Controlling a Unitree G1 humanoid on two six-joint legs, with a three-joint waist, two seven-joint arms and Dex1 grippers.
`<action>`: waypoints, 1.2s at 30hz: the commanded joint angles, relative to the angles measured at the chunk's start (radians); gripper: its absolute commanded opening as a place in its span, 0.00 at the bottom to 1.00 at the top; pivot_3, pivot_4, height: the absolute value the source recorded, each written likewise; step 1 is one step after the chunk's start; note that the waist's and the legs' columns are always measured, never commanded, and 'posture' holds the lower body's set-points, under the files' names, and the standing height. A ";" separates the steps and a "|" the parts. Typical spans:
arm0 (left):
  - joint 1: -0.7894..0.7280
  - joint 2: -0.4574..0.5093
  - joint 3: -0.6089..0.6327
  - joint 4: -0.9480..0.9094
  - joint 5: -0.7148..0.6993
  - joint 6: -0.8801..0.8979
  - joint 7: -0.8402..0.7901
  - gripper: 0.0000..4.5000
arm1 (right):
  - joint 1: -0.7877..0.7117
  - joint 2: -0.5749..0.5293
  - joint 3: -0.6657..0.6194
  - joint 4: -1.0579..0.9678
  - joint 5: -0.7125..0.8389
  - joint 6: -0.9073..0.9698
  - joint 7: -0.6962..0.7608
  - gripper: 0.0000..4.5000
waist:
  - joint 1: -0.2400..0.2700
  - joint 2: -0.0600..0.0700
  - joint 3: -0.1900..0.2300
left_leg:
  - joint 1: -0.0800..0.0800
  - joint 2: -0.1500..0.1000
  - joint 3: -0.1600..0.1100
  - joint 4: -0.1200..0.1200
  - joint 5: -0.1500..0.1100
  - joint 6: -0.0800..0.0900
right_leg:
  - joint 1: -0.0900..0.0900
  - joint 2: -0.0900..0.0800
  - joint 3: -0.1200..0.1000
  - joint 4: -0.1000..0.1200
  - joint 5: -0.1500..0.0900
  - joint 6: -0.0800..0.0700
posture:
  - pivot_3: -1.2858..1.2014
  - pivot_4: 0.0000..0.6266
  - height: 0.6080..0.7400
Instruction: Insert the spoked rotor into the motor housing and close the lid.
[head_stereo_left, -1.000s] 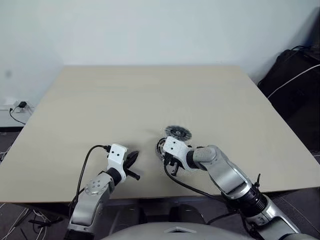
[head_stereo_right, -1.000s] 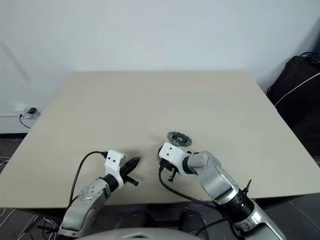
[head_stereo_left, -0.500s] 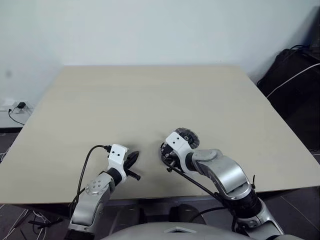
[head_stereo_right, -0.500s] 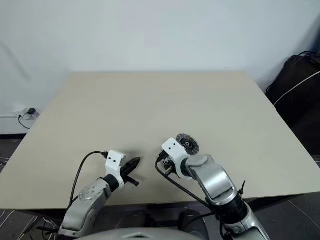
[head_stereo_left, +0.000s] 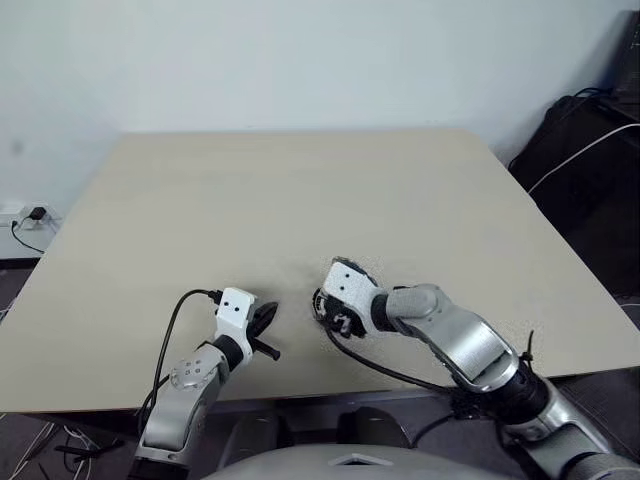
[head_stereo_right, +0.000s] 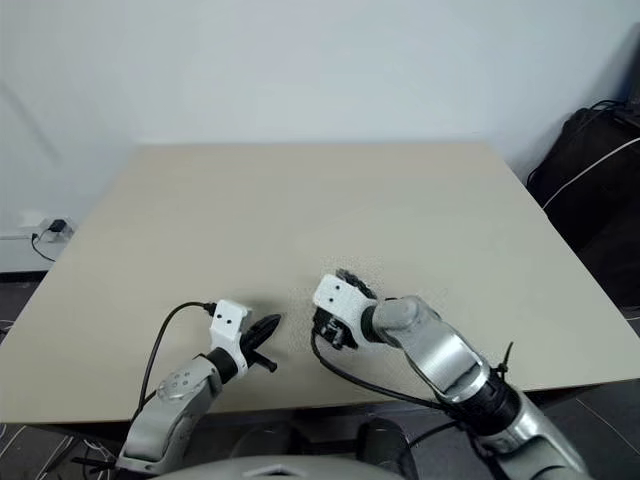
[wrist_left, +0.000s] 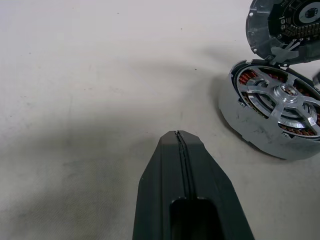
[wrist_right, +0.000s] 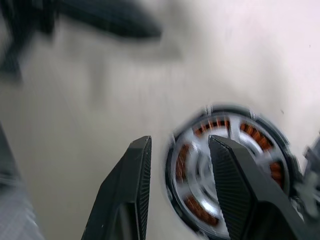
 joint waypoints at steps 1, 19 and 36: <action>-0.017 0.001 0.002 -0.003 -0.007 -0.014 -0.007 0.00 | -0.040 -0.064 0.058 0.013 -0.060 -0.122 0.053 0.43 | -0.001 0.000 0.000 | 0.000 0.000 0.000 0.000 0.000 0.000 | 0.000 0.000 0.000 0.000 0.000 0.000 | 0.52 0.00 1.00; -0.015 -0.005 -0.001 -0.004 -0.007 -0.012 -0.005 0.00 | -0.077 -0.134 0.166 0.161 -0.322 -0.396 0.208 0.43 | 0.006 -0.002 0.001 | 0.000 0.000 0.000 0.001 0.000 0.000 | 0.001 0.000 0.000 0.000 0.000 0.000 | 0.52 0.00 1.00; -0.010 -0.013 -0.003 0.000 -0.008 -0.016 -0.001 0.00 | -0.007 -0.034 0.029 0.122 -0.323 -0.227 0.220 0.02 | 0.004 -0.005 -0.001 | 0.001 0.001 0.000 0.002 0.001 -0.002 | 0.001 -0.001 0.000 0.001 0.002 0.001 | 0.52 0.00 1.00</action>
